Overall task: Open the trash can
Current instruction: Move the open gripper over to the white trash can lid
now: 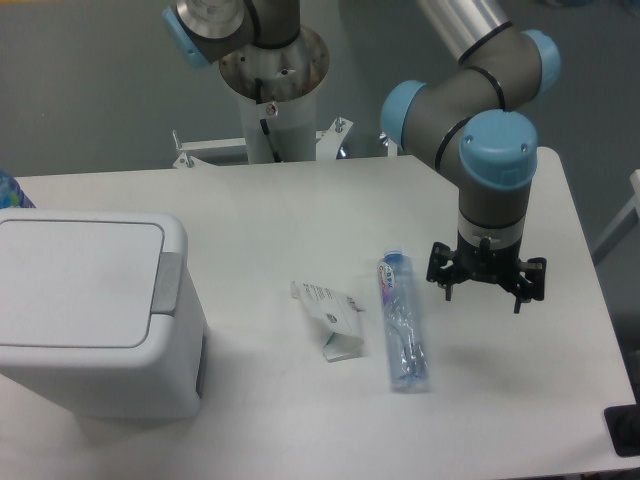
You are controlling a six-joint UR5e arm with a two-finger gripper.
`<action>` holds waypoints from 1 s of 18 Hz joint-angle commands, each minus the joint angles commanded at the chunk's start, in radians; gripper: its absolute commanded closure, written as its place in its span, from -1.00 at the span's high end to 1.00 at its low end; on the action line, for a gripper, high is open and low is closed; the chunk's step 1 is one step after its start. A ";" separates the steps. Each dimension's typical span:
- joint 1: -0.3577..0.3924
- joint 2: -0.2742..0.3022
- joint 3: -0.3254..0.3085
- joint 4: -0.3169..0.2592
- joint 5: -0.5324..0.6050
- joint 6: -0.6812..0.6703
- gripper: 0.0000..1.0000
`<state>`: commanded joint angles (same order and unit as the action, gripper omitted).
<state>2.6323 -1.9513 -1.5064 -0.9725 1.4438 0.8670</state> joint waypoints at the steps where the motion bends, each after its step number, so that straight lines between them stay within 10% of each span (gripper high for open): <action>1: -0.006 0.005 0.005 -0.005 -0.031 -0.028 1.00; 18: -0.144 0.029 0.169 -0.063 -0.298 -0.499 1.00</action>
<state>2.4881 -1.9222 -1.3376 -1.0354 1.1460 0.3682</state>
